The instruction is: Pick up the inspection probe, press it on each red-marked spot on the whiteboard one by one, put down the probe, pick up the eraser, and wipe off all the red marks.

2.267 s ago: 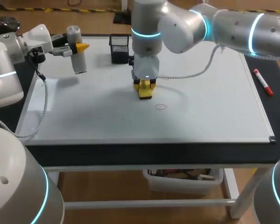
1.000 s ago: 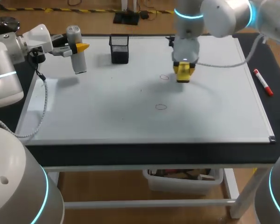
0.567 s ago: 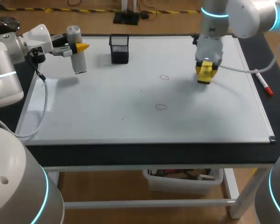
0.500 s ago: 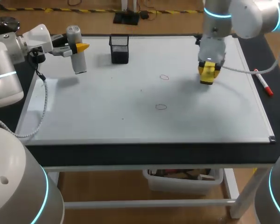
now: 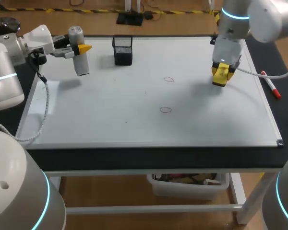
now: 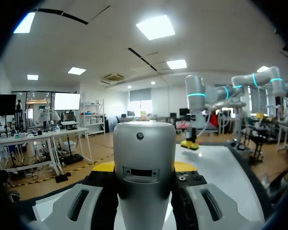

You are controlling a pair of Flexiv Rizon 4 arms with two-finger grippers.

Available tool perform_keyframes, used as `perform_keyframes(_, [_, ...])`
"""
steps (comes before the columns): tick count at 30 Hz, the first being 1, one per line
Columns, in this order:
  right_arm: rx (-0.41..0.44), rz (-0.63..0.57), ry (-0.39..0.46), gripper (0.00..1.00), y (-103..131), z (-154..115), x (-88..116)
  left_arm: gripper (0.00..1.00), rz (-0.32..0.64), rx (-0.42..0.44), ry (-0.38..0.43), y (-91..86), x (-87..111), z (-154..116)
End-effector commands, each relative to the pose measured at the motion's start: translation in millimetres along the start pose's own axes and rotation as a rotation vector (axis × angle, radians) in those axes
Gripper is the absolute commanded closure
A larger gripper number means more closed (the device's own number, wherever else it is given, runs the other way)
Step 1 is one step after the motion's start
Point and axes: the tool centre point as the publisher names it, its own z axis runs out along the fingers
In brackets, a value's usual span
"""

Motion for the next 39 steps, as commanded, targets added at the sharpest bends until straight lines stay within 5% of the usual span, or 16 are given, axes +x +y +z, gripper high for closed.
perform_keyframes(1, [0.005, -0.004, -0.006, 1.00, 2, -2, 5, 1.00, 0.002, 0.004, 0.001, 0.4, -0.5, 0])
perform_keyframes(8, [0.005, -0.004, -0.006, 1.00, 2, -2, 5, 1.00, 0.006, 0.012, 0.010, -1.0, 0.7, 1])
perform_keyframes(20, [0.005, -0.004, -0.006, 1.00, 2, -2, 5, 1.00, 0.046, 0.032, 0.132, -3.2, 39.4, 43])
perform_keyframes(39, [0.005, -0.004, -0.006, 1.00, 2, -2, 5, 1.00, 0.027, 0.063, 0.438, -0.7, 89.1, 142])
